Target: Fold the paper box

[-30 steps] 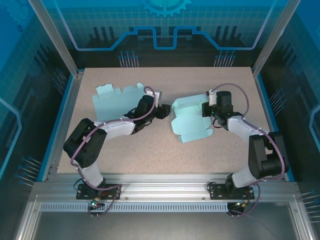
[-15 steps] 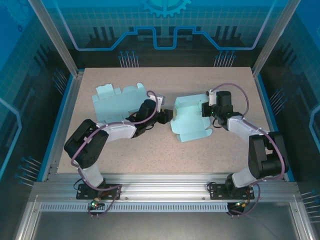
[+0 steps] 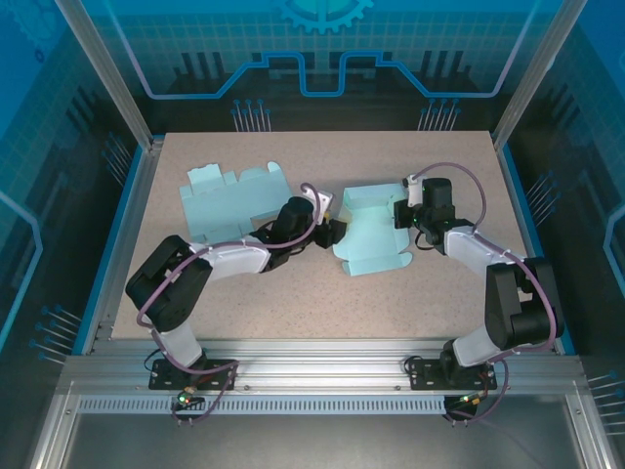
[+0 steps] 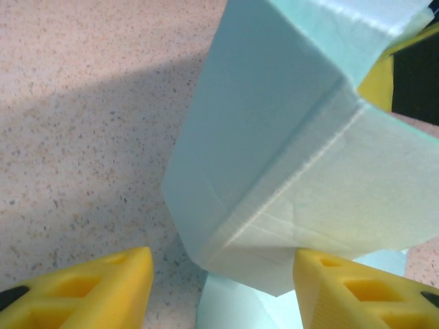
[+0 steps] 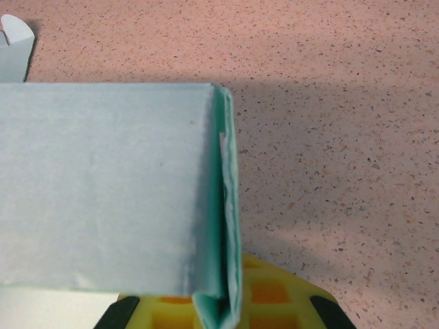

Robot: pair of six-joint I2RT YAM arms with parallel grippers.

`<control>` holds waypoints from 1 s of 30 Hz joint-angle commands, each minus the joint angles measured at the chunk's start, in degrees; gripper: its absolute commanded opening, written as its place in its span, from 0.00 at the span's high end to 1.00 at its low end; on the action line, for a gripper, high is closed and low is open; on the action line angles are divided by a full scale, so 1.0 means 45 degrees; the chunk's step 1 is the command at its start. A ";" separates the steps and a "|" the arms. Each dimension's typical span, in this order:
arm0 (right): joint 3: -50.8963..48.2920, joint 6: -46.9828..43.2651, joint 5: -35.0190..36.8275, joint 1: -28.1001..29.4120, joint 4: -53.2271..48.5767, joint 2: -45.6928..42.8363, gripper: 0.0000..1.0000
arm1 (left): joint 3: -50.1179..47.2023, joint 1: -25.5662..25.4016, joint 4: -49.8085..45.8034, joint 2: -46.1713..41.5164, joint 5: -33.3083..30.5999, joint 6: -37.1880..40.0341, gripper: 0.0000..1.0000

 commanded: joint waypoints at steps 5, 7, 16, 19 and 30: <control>0.0137 0.0188 -0.0335 0.0028 0.0170 -0.0125 1.00 | 0.1313 -0.0097 0.0541 0.0719 -0.0665 0.1533 0.44; 0.0137 0.0190 -0.0337 0.0024 0.0160 -0.0135 1.00 | 0.1470 -0.0113 0.0594 0.0831 -0.1080 0.1741 0.46; 0.0118 0.0168 -0.0365 0.0018 0.0199 -0.0154 1.00 | 0.1965 -0.0254 0.1443 0.1603 -0.2588 0.3083 0.54; 0.0117 0.0164 -0.0387 0.0030 0.0200 -0.0155 1.00 | 0.2143 -0.0268 0.1978 0.1816 -0.2736 0.3435 0.56; 0.0133 0.0146 -0.0439 0.0028 0.0218 -0.0133 1.00 | 0.3074 -0.0370 0.2833 0.2618 -0.2939 0.4355 0.65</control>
